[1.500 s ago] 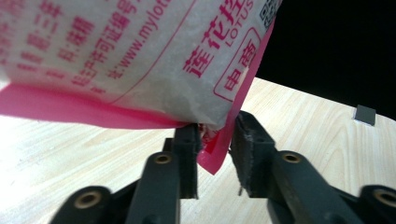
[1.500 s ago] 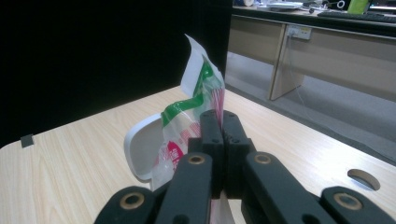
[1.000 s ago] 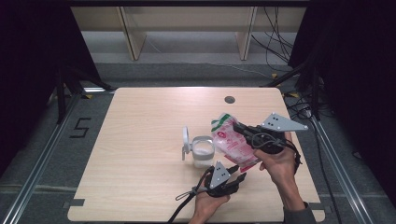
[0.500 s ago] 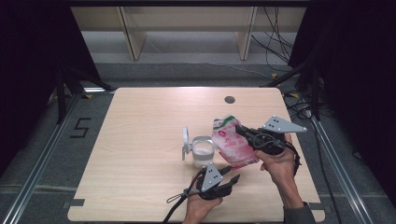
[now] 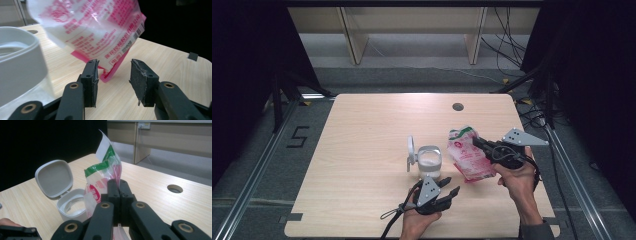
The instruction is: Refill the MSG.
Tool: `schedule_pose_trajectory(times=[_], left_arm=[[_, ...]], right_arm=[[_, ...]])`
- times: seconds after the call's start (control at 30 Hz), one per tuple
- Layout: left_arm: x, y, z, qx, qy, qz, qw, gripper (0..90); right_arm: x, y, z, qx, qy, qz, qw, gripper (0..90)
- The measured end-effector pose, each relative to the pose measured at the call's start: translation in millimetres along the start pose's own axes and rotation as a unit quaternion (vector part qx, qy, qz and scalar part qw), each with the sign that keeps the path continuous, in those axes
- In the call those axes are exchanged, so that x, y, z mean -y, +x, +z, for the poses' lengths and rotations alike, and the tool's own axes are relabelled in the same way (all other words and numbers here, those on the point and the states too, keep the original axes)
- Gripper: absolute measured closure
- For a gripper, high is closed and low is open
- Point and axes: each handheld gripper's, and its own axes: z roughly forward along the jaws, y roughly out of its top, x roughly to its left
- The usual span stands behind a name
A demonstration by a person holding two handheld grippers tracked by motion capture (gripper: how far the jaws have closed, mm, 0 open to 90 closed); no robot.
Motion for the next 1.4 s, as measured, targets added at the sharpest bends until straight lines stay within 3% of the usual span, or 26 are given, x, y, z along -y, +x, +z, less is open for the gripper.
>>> schedule_pose_trajectory(times=[0.03, 0.07, 0.1, 0.13, 0.2, 0.23, 0.37, 0.4, 0.43, 0.47, 0.53, 0.57, 0.6, 0.63, 0.67, 0.87, 0.9, 0.93, 0.97, 1.03, 1.13, 1.17, 1.2, 1.23, 1.27, 1.4], left_arm=[[-0.3, 2.0, -2.2, 0.0, -0.001, 0.002, 1.0, 57.0], [0.3, 1.7, -4.4, -0.005, -0.003, -0.014, 0.9999, 56.9], [-0.1, 4.3, -6.9, -0.007, -0.004, -0.006, 0.9999, 56.8], [-0.7, 7.5, -9.8, -0.012, -0.004, 0.001, 0.9999, 56.7], [-1.0, 12.2, -15.5, -0.017, -0.008, -0.004, 0.9998, 56.3], [-1.4, 14.1, -18.5, -0.02, -0.005, -0.004, 0.9998, 56.3], [0.1, 17.0, -25.3, -0.024, -0.003, -0.016, 0.9996, 55.0], [0.3, 19.0, -27.8, -0.025, 0.006, -0.001, 0.9997, 54.7], [2.5, 18.6, -27.7, -0.026, 0.002, -0.012, 0.9996, 54.3], [2.7, 20.2, -29.0, -0.024, 0.007, 0.001, 0.9997, 54.1], [4.6, 18.8, -31.5, -0.032, 0.014, -0.007, 0.9994, 53.8], [5.1, 20.1, -33.0, -0.03, 0.017, 0.005, 0.9994, 53.2], [5.9, 18.9, -33.7, -0.033, 0.018, -0.009, 0.9993, 52.1], [6.4, 20.3, -34.4, -0.028, 0.015, -0.007, 0.9995, 51.3], [5.7, 21.8, -36.6, -0.029, 0.024, 0.005, 0.9993, 49.5], [6.8, 26.3, -44.7, -0.031, 0.028, 0.003, 0.9991, 48.2], [7.8, 26.6, -45.3, -0.032, 0.025, -0.004, 0.9992, 47.8], [8.2, 27.6, -45.9, -0.032, 0.024, -0.004, 0.9992, 47.7], [7.9, 29.8, -47.0, -0.032, 0.025, 0.006, 0.9992, 47.7], [7.8, 30.4, -49.5, -0.038, 0.029, 0.007, 0.9988, 47.8], [8.0, 30.2, -51.5, -0.044, 0.027, -0.007, 0.9986, 47.3], [7.4, 32.5, -52.1, -0.043, 0.03, 0.005, 0.9986, 46.4], [8.2, 31.8, -52.4, -0.046, 0.032, -0.008, 0.9984, 46.0], [8.7, 32.6, -52.9, -0.047, 0.032, -0.006, 0.9984, 46.0], [8.4, 34.7, -53.4, -0.045, 0.032, 0.008, 0.9984, 46.0], [10.3, 35.7, -54.9, -0.054, 0.034, -0.01, 0.9979, 44.7]], right_arm=[[1.0, 0.5, -1.2, 0.004, 0.0, 0.007, 1.0, 90.0], [1.4, -1.5, -1.8, 0.003, -0.005, 0.0, 1.0, 90.0], [2.0, -0.7, -3.8, 0.006, -0.001, 0.008, 1.0, 90.0], [2.5, -2.5, -4.6, 0.009, -0.005, -0.002, 0.9999, 90.0], [3.5, -1.2, -8.3, 0.007, -0.001, 0.016, 0.9998, 90.0], [4.1, -3.8, -9.2, 0.014, -0.005, 0.001, 0.9999, 90.0], [6.3, -6.7, -13.3, 0.025, -0.008, 0.0, 0.9996, 90.0], [6.7, -6.5, -15.1, 0.025, -0.003, 0.005, 0.9997, 90.0], [6.9, -7.7, -15.7, 0.031, -0.005, -0.002, 0.9995, 90.0], [8.1, -7.2, -16.7, 0.031, -0.005, 0.006, 0.9995, 90.0], [9.1, -7.2, -18.2, 0.039, -0.002, 0.008, 0.9992, 90.0], [9.2, -10.6, -17.6, 0.047, -0.013, -0.02, 0.9986, 90.0], [9.1, -10.7, -19.8, 0.058, -0.004, -0.022, 0.9981, 90.0], [9.7, -9.7, -20.5, 0.059, -0.002, -0.015, 0.9982, 90.0], [10.0, -11.2, -21.2, 0.066, -0.002, -0.026, 0.9975, 90.0], [16.1, -20.6, -27.2, 0.081, 0.004, -0.018, 0.9965, 90.0], [17.3, -19.9, -27.6, 0.086, 0.004, -0.007, 0.9963, 90.0], [18.1, -21.9, -28.9, 0.088, 0.007, -0.013, 0.996, 90.0], [19.0, -21.3, -29.4, 0.092, 0.01, -0.006, 0.9957, 90.0], [20.3, -22.6, -30.7, 0.1, 0.016, -0.011, 0.9948, 90.0], [22.3, -25.0, -31.7, 0.104, 0.025, -0.015, 0.9942, 90.0], [23.4, -23.8, -31.5, 0.112, 0.024, -0.005, 0.9934, 90.0], [24.5, -27.2, -30.7, 0.107, 0.025, -0.016, 0.9938, 90.0], [26.0, -25.4, -30.8, 0.116, 0.031, -0.008, 0.9927, 90.0], [27.0, -27.2, -29.8, 0.114, 0.036, -0.017, 0.9927, 90.0], [30.6, -27.3, -29.2, 0.132, 0.048, -0.015, 0.99, 90.0]])
